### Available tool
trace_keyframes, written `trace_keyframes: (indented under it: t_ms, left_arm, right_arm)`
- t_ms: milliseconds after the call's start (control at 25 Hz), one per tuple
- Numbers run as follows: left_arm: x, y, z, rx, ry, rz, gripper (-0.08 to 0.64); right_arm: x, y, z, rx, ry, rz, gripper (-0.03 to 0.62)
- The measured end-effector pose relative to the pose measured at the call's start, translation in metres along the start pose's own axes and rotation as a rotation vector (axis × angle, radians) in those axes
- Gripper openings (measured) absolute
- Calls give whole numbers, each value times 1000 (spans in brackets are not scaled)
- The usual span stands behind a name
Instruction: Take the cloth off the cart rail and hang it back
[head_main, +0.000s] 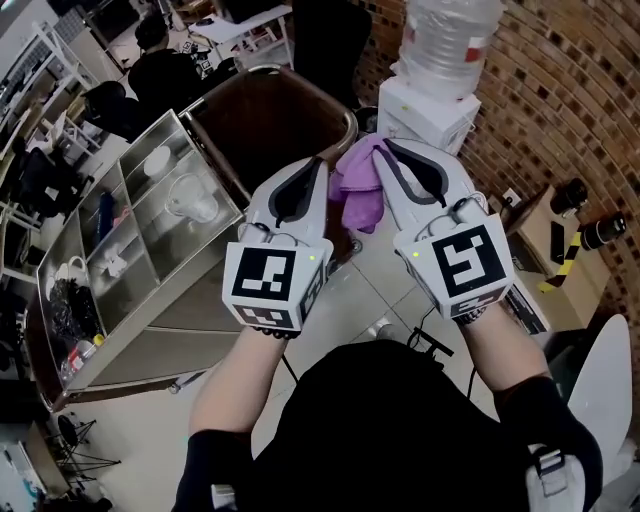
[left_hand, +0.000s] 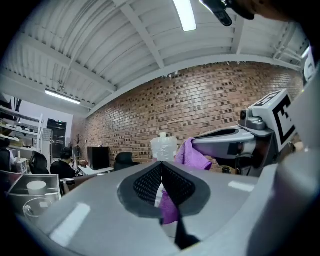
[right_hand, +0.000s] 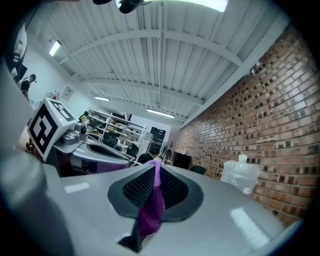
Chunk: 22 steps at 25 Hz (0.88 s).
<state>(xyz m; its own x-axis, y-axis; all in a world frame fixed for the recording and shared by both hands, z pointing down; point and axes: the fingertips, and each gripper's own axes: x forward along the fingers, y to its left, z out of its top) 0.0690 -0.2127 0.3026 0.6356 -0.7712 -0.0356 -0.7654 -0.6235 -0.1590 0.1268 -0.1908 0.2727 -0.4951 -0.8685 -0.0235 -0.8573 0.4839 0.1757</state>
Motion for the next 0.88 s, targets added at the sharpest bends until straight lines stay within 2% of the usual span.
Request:
trace_keyframes:
  t_ms: [80, 200, 560, 600, 720, 880]
  left_arm:
    - [15, -3, 5, 5, 2, 29, -3]
    - [35, -4, 14, 9, 3, 74, -2]
    - [71, 1, 47, 7, -3, 174, -3]
    - [73, 3, 52, 9, -6, 187, -3]
    - [77, 12, 67, 17, -14, 216, -3]
    - [87, 22, 71, 29, -13, 222, -3]
  right_arm:
    - [3, -17, 3, -4, -12, 29, 28]
    - [6, -37, 1, 18, 42, 70, 28]
    - [18, -78, 30, -14, -25, 165, 28]
    - [20, -81, 36, -23, -52, 173, 28]
    - [30, -86, 65, -64, -222, 210, 28]
    - [45, -93, 77, -59, -264, 241, 28]
